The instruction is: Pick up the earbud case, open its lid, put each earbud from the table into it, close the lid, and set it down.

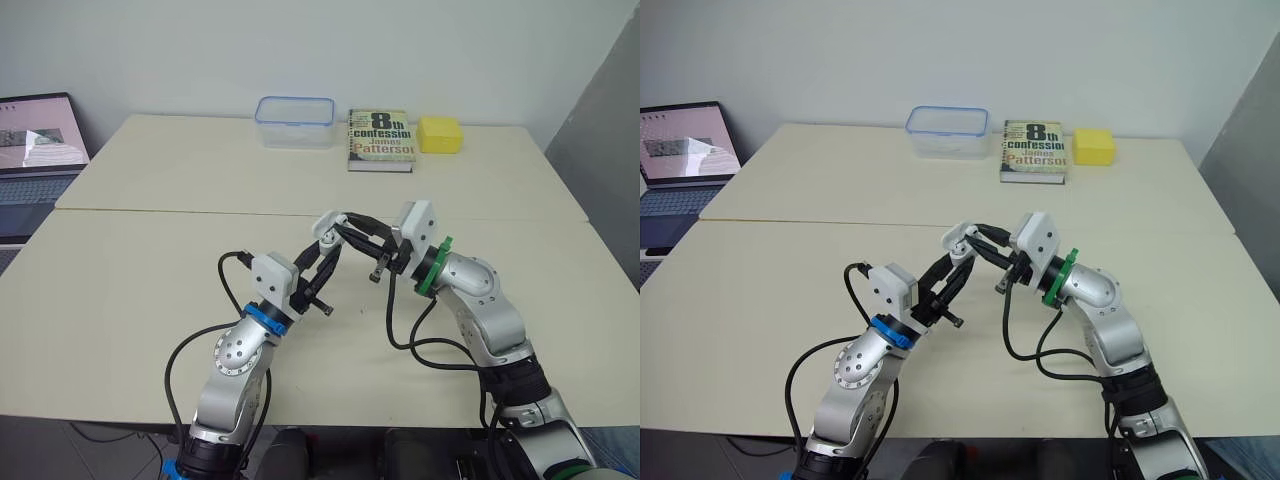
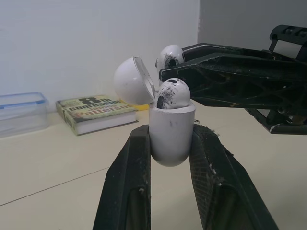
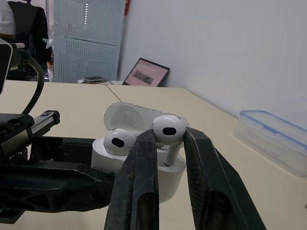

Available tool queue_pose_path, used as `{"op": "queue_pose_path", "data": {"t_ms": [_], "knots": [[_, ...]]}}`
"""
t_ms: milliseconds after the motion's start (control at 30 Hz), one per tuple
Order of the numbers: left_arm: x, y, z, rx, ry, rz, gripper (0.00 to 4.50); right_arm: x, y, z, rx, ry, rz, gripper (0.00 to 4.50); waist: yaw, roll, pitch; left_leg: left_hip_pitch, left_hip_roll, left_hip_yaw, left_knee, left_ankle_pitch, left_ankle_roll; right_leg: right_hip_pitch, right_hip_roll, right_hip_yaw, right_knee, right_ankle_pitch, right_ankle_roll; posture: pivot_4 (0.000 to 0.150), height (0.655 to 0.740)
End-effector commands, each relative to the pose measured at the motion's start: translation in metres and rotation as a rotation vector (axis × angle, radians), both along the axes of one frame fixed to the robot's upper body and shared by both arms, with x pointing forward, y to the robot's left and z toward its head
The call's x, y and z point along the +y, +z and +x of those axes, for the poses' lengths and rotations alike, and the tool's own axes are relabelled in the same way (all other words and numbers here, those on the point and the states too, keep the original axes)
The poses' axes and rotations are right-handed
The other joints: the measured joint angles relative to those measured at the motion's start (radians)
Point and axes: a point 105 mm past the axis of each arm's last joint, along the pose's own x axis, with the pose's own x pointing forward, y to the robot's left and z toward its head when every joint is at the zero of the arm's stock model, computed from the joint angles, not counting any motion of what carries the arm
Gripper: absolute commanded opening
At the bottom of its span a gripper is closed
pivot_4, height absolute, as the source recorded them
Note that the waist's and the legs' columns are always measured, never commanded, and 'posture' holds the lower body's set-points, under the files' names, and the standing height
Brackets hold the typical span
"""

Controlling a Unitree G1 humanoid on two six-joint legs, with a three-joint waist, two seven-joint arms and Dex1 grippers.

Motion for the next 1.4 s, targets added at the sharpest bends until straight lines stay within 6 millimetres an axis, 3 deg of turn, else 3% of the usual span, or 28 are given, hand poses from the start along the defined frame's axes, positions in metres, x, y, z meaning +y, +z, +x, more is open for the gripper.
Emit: {"op": "queue_pose_path", "data": {"t_ms": [33, 600, 933, 1067, 1400], "knots": [[-0.003, 0.017, -0.006, -0.078, -0.017, -0.022, 0.74, 0.003, 0.003, -0.005, -0.020, 0.040, -0.019, 0.40, 0.000, 0.000, 0.000, 0.000, 0.000, 0.000, 0.000, 0.000, 0.000, 0.000, 0.000, 0.000, 0.000, 0.000, 0.000, 0.150, 0.7387], [-0.004, 0.017, -0.006, -0.078, -0.029, -0.019, 0.74, 0.000, 0.003, -0.001, -0.018, 0.014, -0.032, 0.40, 0.000, 0.000, 0.000, 0.000, 0.000, 0.000, 0.000, 0.000, 0.000, 0.000, 0.000, 0.000, 0.000, 0.000, 0.000, 0.150, 0.7387], [-0.002, 0.015, -0.006, -0.069, -0.023, -0.020, 0.74, -0.014, 0.036, -0.021, -0.019, 0.114, 0.050, 0.40, 0.000, 0.001, 0.000, -0.001, 0.000, 0.000, 0.000, 0.000, 0.000, 0.000, 0.000, 0.000, 0.000, 0.000, 0.000, 0.150, 0.7387], [-0.003, 0.014, -0.007, -0.063, -0.031, -0.023, 0.74, -0.021, 0.043, -0.020, -0.047, 0.097, 0.038, 0.40, 0.000, 0.001, 0.000, 0.000, 0.000, 0.000, 0.000, 0.000, 0.000, 0.000, 0.000, 0.000, 0.000, 0.000, 0.000, 0.150, 0.7387], [-0.005, 0.015, -0.007, -0.066, -0.051, -0.026, 0.74, -0.011, 0.033, -0.016, -0.126, 0.107, -0.014, 0.40, 0.000, 0.001, 0.000, 0.000, 0.000, 0.000, 0.000, 0.000, 0.000, 0.000, 0.000, 0.000, 0.000, 0.000, 0.000, 0.150, 0.7387]]}}
